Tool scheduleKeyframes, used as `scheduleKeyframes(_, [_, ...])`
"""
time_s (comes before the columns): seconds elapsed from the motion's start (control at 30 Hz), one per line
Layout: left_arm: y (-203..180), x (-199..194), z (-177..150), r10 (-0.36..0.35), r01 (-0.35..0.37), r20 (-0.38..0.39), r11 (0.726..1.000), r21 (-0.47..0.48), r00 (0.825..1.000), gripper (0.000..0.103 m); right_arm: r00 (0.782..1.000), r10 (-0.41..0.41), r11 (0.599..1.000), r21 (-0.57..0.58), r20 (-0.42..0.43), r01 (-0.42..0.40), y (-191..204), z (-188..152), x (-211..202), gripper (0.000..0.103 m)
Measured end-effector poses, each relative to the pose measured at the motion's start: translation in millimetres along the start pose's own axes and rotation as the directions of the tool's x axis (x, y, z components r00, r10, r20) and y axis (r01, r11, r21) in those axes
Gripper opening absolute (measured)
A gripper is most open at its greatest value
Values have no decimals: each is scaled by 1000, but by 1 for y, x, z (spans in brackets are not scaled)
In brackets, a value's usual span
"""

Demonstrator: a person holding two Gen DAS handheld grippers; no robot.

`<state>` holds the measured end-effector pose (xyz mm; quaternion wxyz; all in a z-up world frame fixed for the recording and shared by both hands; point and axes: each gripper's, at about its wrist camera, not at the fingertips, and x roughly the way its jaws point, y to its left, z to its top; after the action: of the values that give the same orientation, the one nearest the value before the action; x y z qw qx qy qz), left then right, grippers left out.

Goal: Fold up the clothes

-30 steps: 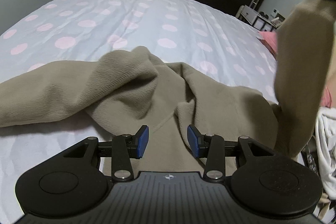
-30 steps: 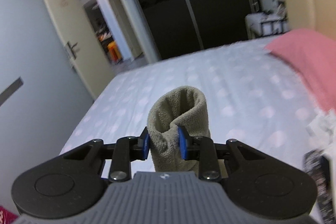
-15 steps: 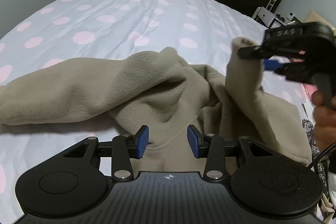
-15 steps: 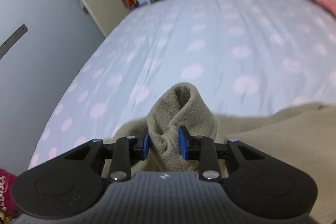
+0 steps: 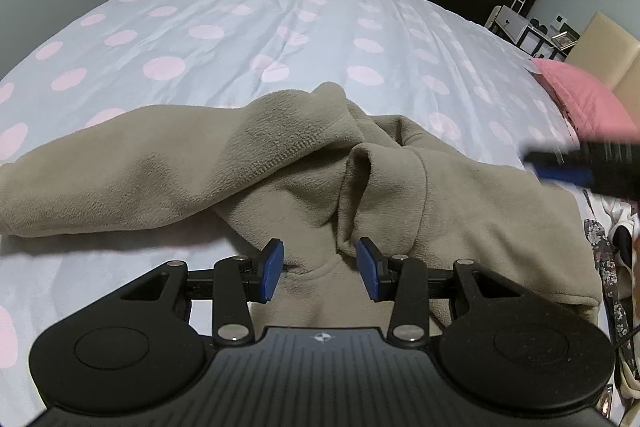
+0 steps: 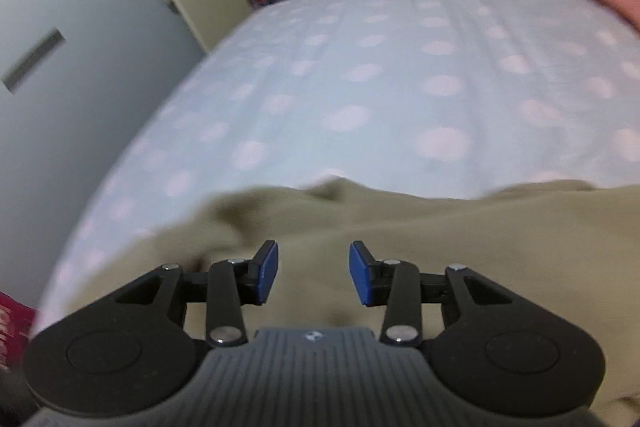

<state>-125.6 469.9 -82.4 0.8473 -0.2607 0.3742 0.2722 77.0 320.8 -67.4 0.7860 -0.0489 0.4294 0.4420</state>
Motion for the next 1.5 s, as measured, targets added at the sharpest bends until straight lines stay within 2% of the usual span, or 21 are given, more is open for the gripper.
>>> scheduleKeyframes(0.2, [-2, 3, -1, 10, -10, -3, 1000, 14, 1000, 38, 984, -151, 982, 104, -92, 160, -79, -51, 6, 43])
scheduleKeyframes(0.27, [-1, 6, -3, 17, -16, -6, 1000, 22, 1000, 38, 979, -128, 962, 219, -160, 161, -103, -65, 16, 43])
scheduleKeyframes(0.37, [6, 7, -4, 32, -32, -1, 999, 18, 999, 38, 978, -78, 931, 336, -192, 140, -122, -76, 21, 43])
scheduleKeyframes(0.4, [9, 6, -4, 39, -39, 3, 999, 13, 999, 38, 981, -69, 932, 339, -184, 129, -123, -78, 18, 43])
scheduleKeyframes(0.47, [19, 5, -5, 56, -56, 9, 998, 6, 998, 38, 987, -61, 956, 275, -147, 100, -114, -79, 2, 44])
scheduleKeyframes(0.57, [41, 2, -4, 93, -93, 15, 996, 3, 996, 38, 995, -11, 978, 205, -96, 31, -106, -88, -28, 54])
scheduleKeyframes(0.7, [69, -1, -4, 141, -141, 23, 990, -2, 990, 38, 996, 52, 983, 179, -70, -39, -114, -115, -64, 57])
scheduleKeyframes(0.77, [85, -4, -4, 175, -175, 26, 984, -7, 984, 42, 997, 55, 983, 177, -61, -43, -122, -130, -75, 57])
scheduleKeyframes(0.83, [99, -8, -3, 230, -229, 21, 973, -8, 973, 53, 997, 55, 982, 181, -55, -44, -129, -142, -82, 58])
scheduleKeyframes(0.97, [127, -23, 3, 338, -338, 5, 941, -6, 941, 54, 996, 65, 977, 206, -53, -53, -136, -156, -80, 58])
scheduleKeyframes(1.13, [172, -43, 9, 416, -411, 30, 905, -109, 909, 58, 996, 78, 969, 237, -50, -64, -144, -172, -77, 59])
scheduleKeyframes(1.3, [210, -37, 11, 468, -459, 7, 870, -180, 884, 58, 993, 100, 973, 212, -56, -86, -136, -174, -67, 59])
scheduleKeyframes(1.43, [235, -14, 8, 465, -460, -29, 860, -220, 885, 59, 991, 114, 977, 188, -64, -100, -128, -175, -59, 59])
scheduleKeyframes(1.5, [248, -1, 2, 436, -437, -65, 860, -265, 898, 58, 992, 111, 981, 166, -67, -98, -124, -175, -55, 59])
